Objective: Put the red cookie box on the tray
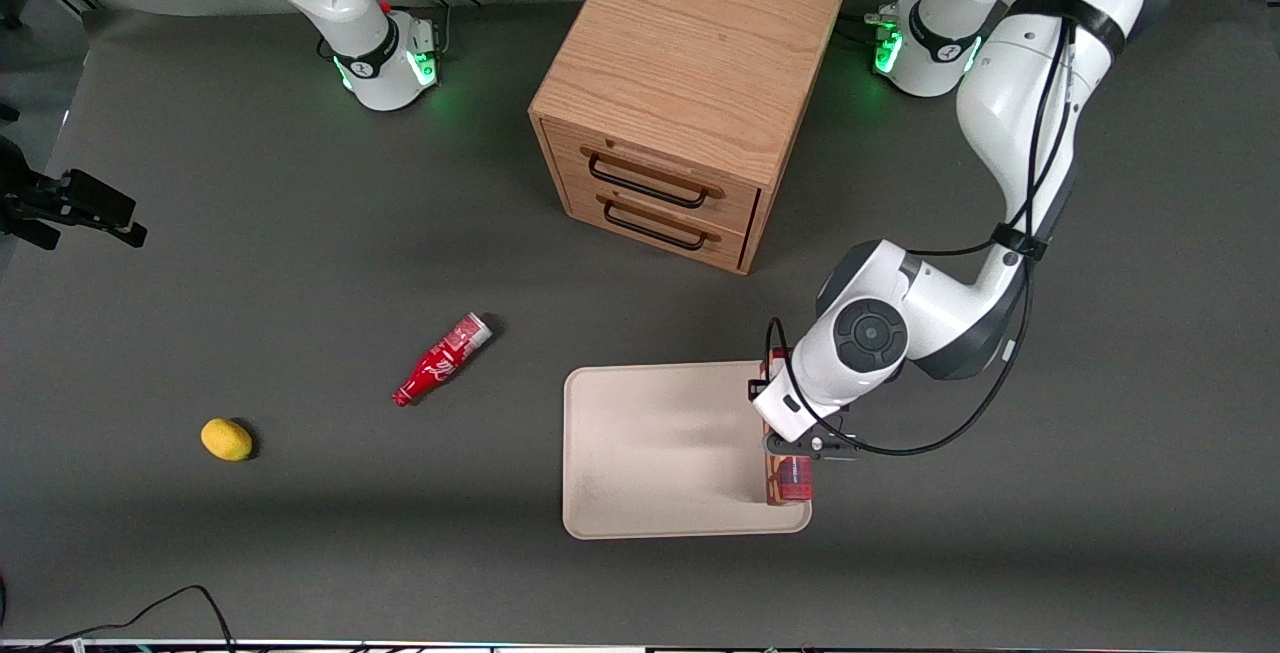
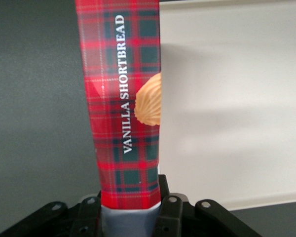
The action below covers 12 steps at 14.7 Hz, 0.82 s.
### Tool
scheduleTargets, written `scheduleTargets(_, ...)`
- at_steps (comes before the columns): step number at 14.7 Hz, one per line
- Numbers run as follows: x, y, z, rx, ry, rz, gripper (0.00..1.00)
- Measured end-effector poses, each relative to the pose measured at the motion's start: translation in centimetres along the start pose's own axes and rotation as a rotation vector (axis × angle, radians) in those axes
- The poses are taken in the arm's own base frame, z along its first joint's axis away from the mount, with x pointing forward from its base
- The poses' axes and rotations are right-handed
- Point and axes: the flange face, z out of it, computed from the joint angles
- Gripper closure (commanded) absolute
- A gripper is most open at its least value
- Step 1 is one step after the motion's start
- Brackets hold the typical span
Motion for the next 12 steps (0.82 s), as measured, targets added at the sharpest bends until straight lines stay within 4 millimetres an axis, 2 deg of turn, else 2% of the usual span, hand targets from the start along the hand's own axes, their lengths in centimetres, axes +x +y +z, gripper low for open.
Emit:
scheduleTargets(6,0.2,0.0,1.3,-0.009,0.019,0.007,1.0)
scheduleTargets(7,0.1,0.0,1.4,-0.009,0.019,0.007,0.77)
scheduleTargets(8,0.1,0.0,1.4,-0.008,0.02,0.009,0.26)
scheduleTargets(9,0.2,0.0,1.4,-0.005,0.022,0.011,0.17)
scheduleTargets(10,0.2,-0.1,1.5,-0.001,0.024,0.014,0.02)
scheduleTargets(12,0.2,-0.1,1.5,0.002,0.025,0.016,0.0)
